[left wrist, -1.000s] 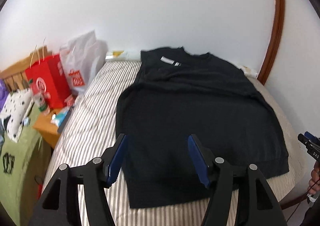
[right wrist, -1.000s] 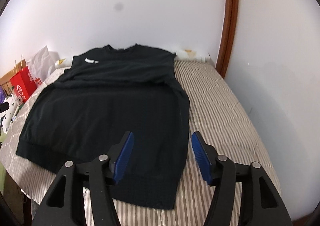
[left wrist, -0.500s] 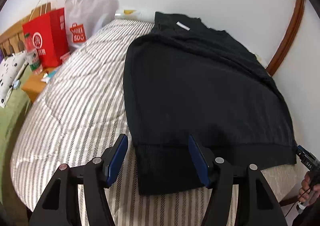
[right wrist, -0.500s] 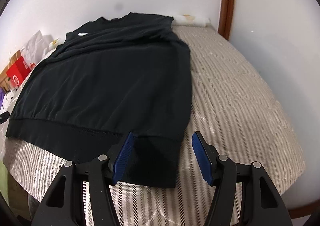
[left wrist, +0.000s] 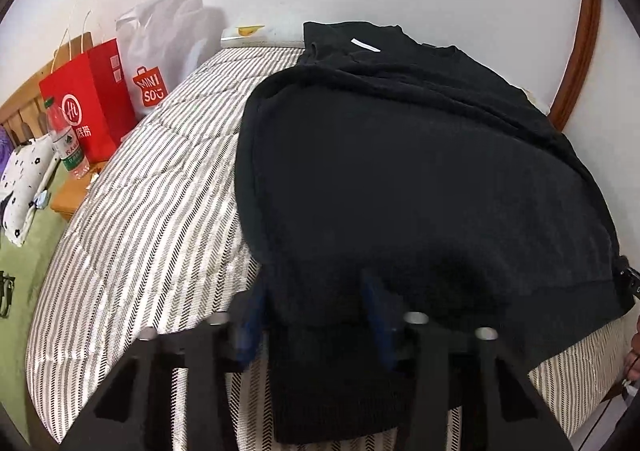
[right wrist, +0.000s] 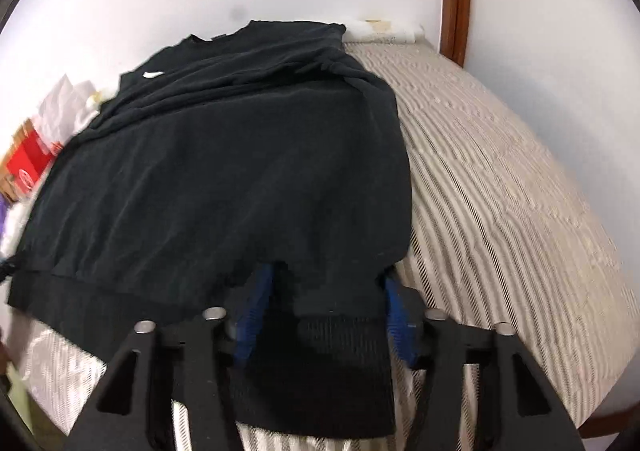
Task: Fold small clothes
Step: 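Grasp the sweatshirt hem with both grippers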
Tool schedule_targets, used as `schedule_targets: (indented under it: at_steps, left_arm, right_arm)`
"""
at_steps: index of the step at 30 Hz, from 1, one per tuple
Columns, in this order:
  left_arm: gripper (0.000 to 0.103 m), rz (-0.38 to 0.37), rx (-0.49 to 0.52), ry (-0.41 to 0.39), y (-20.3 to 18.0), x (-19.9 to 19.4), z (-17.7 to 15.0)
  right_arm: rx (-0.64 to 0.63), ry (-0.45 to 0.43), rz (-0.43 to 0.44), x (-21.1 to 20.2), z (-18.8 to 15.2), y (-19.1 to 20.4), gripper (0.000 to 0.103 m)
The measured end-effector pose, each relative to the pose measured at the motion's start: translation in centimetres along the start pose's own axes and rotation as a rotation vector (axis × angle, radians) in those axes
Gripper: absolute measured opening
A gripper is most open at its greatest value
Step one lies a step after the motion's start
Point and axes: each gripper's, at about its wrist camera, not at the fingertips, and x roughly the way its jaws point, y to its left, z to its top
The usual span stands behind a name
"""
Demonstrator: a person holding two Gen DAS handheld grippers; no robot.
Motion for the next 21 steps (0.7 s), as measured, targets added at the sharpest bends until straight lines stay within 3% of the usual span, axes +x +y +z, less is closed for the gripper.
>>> schedule_targets:
  at_steps: [2, 4, 17, 21]
  left_arm:
    - [0.016, -0.029, -0.016, 0.001, 0.6, -0.2, 0.0]
    - [0.014, -0.049, -0.026, 0.000, 0.9, -0.6, 0.0]
    - [0.013, -0.126, 0.026, -0.137, 1.2, -10.6, -3.4]
    - [0.013, -0.147, 0.010, -0.171, 1.3, -12.6, -3.9]
  right_arm:
    - [-0.035, -0.015, -0.014, -0.1, 0.4, 0.7, 0.019]
    - [-0.065, -0.016, -0.011, -0.5, 0.7, 1.1, 0.011]
    - [-0.108, -0.077, 0.054, -8.9, -1.6, -0.9, 0.009]
    - [-0.102, -0.131, 0.080, -11.8, -2.3, -1.8, 0.009]
